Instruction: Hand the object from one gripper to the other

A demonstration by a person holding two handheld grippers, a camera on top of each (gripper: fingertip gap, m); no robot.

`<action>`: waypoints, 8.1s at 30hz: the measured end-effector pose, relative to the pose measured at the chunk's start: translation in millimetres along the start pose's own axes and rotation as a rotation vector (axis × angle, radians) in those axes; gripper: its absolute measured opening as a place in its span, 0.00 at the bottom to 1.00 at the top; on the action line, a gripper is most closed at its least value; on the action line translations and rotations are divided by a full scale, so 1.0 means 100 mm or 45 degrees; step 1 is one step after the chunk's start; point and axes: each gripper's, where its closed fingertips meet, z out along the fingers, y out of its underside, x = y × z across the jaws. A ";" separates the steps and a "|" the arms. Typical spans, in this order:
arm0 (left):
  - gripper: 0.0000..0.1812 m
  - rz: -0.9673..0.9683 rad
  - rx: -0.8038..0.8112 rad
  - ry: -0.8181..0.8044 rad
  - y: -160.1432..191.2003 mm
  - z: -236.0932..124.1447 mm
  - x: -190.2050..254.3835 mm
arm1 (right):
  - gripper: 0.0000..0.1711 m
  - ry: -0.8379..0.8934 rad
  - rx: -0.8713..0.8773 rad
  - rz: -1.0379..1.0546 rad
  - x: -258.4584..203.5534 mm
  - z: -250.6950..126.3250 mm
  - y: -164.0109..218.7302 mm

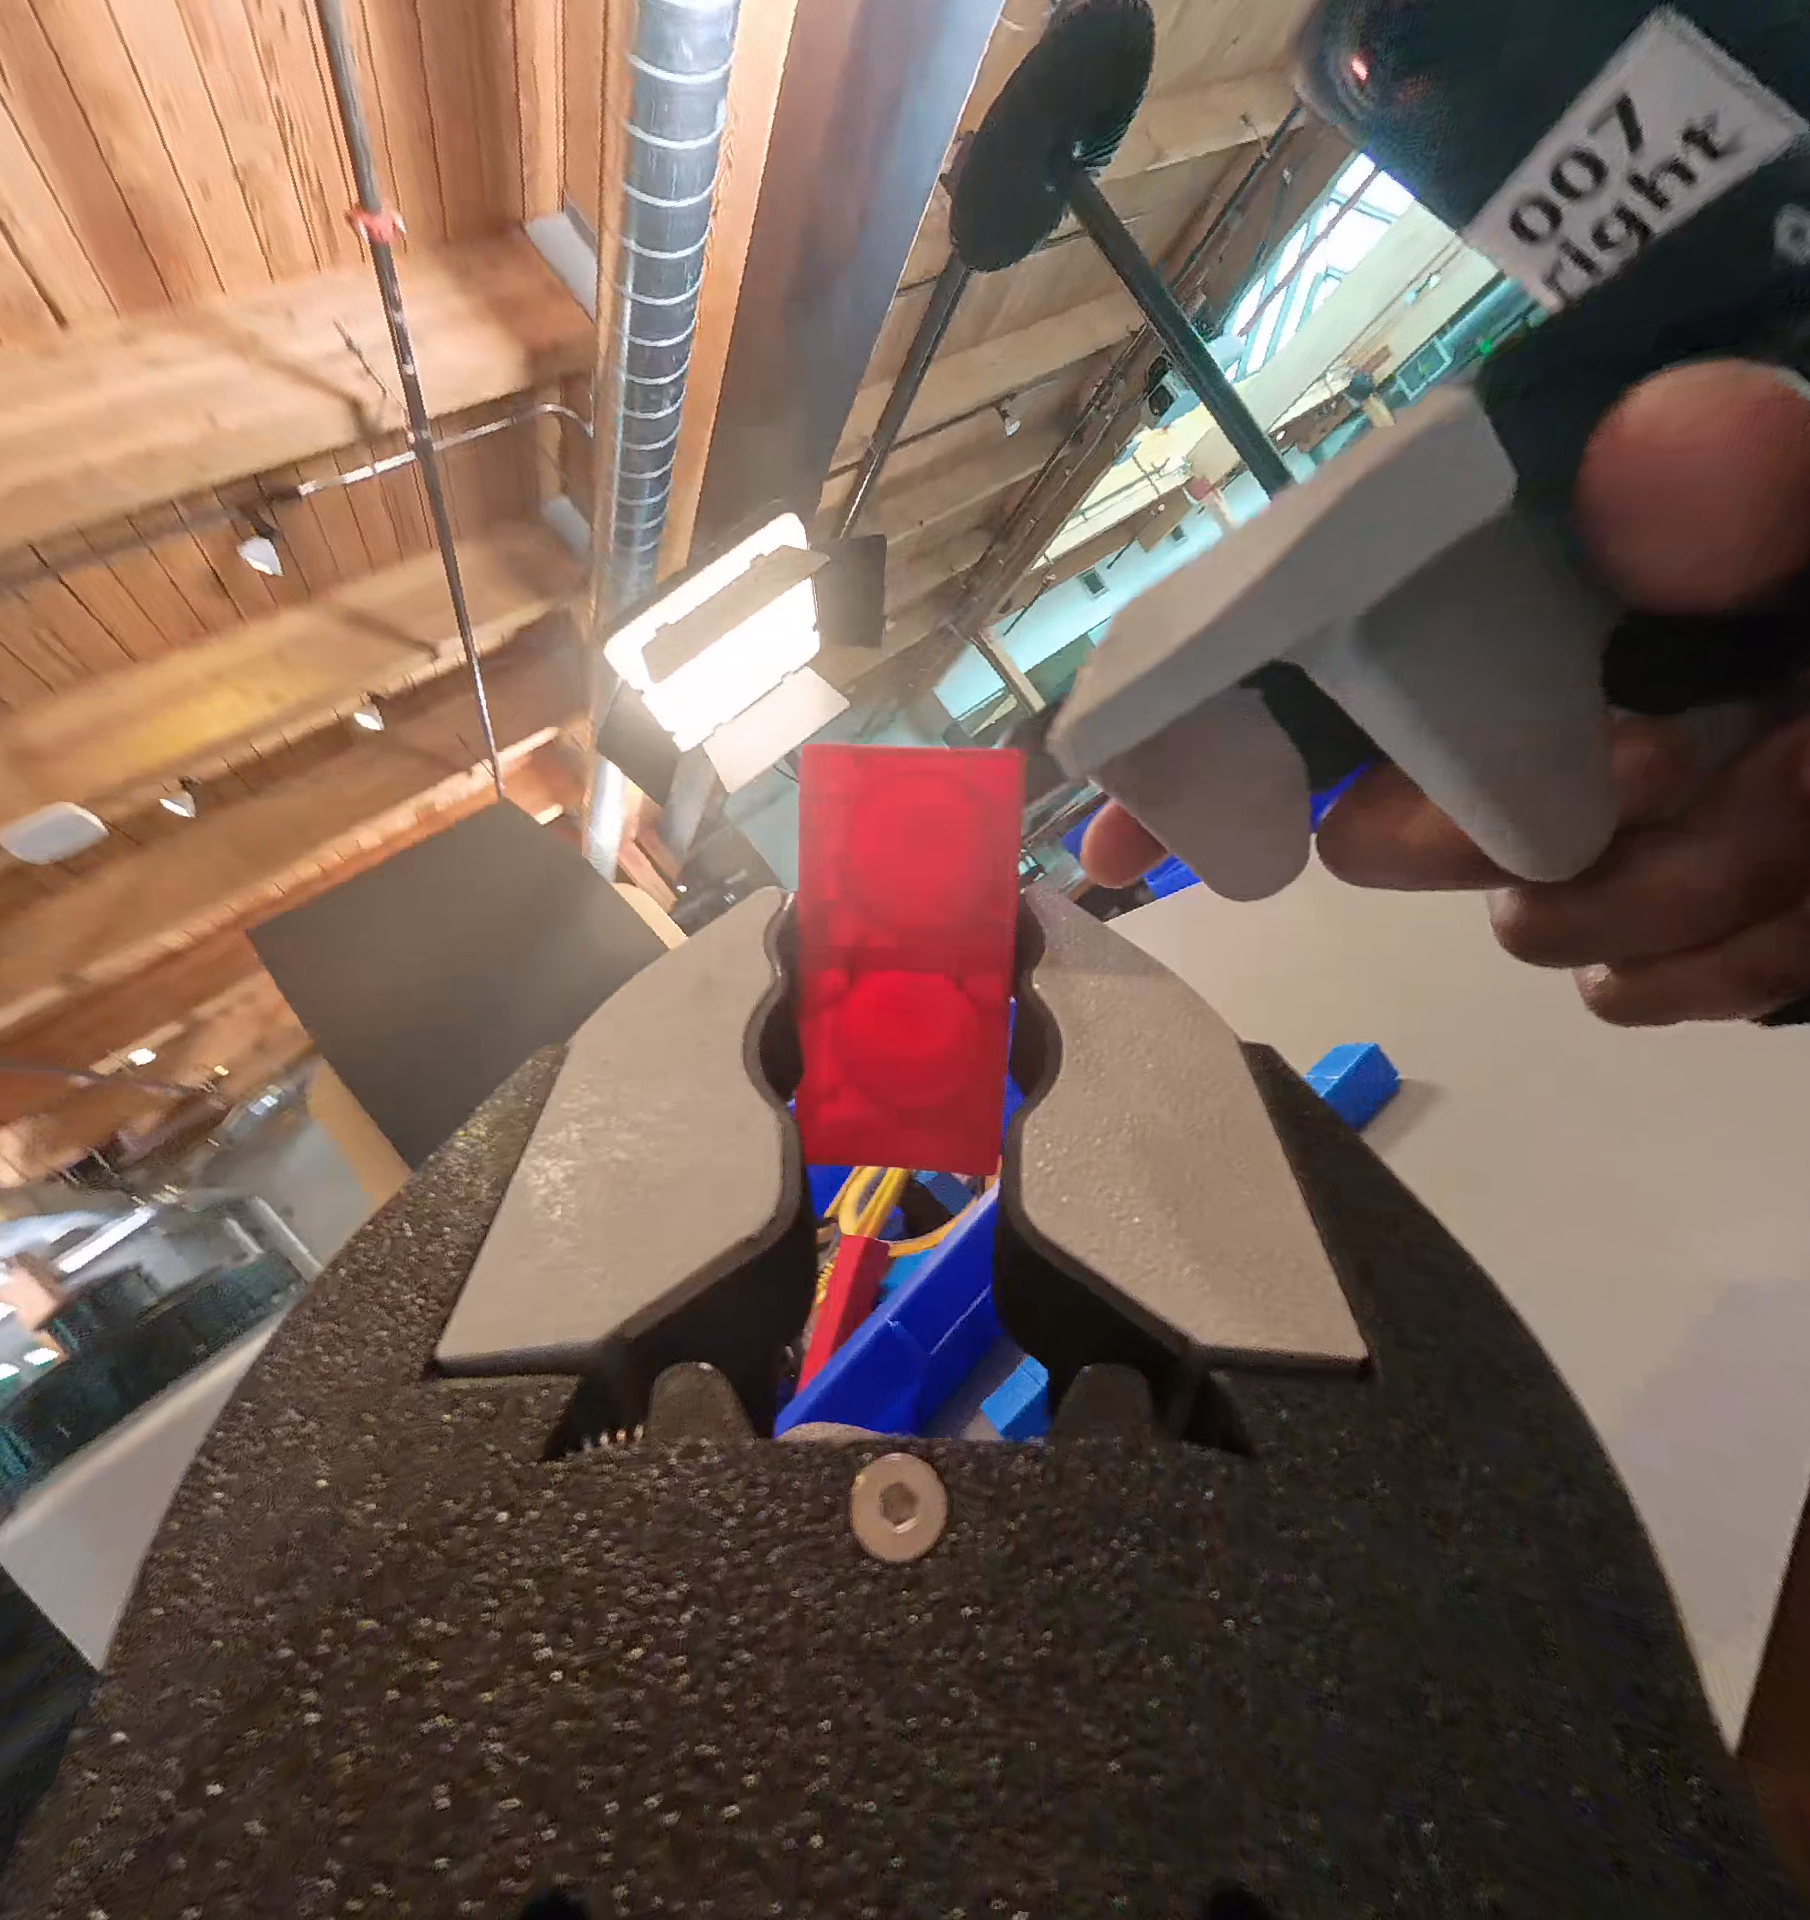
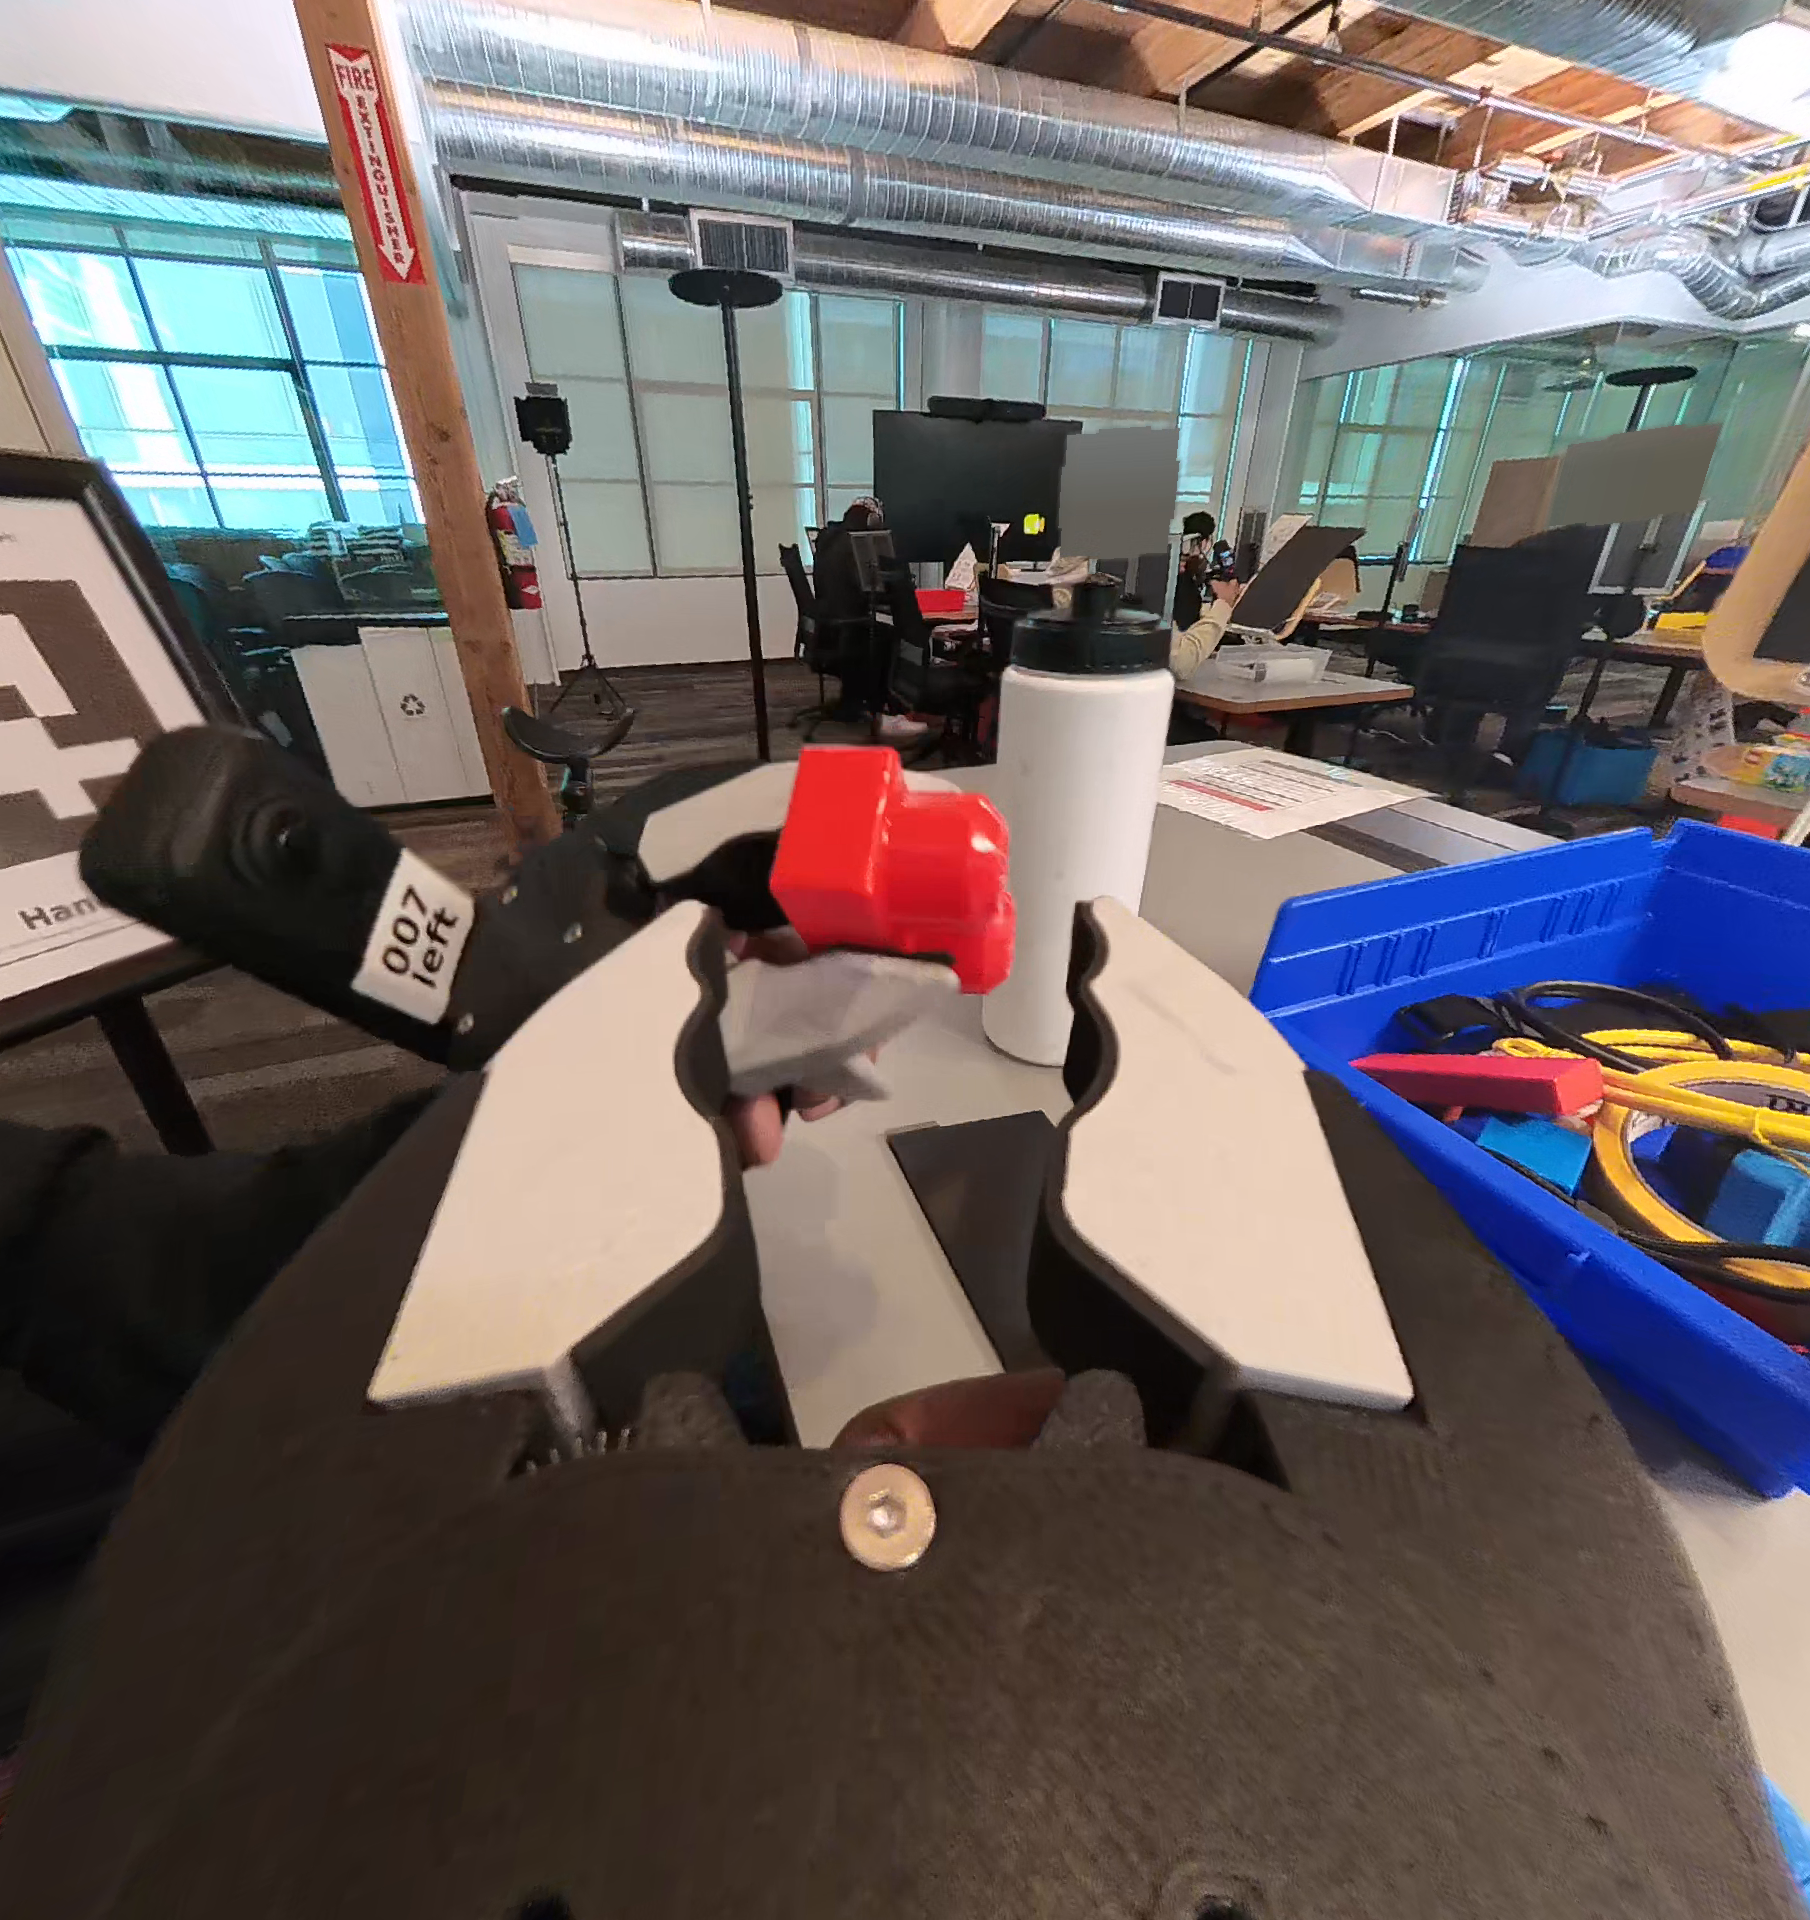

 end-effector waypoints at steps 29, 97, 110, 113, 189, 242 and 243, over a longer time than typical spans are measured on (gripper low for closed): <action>0.31 -1.205 0.429 0.806 -0.45 -0.29 0.28 | 0.27 -0.476 0.275 -0.152 -0.49 -0.24 -0.16; 0.32 -1.166 -0.040 0.809 -0.04 -0.14 0.52 | 0.25 -0.496 -0.192 0.261 -0.18 0.07 0.68; 0.19 -1.062 -0.073 0.705 0.08 -0.12 0.41 | 0.28 -0.336 -0.208 0.181 -0.01 0.12 0.72; 0.19 -1.035 -0.099 0.570 0.12 -0.08 0.24 | 0.33 -0.134 -0.181 -0.048 0.20 0.11 0.68; 0.26 -0.937 -0.184 0.562 0.52 -0.08 0.22 | 0.34 -0.029 -0.065 -0.647 0.39 -0.03 0.69; 0.41 -1.469 -0.042 0.753 0.31 -0.17 0.22 | 0.17 -0.107 0.065 -0.379 0.35 -0.10 0.49; 0.41 -1.455 -0.008 0.764 0.27 -0.17 0.24 | 0.17 -0.156 0.081 -0.276 0.33 -0.11 0.46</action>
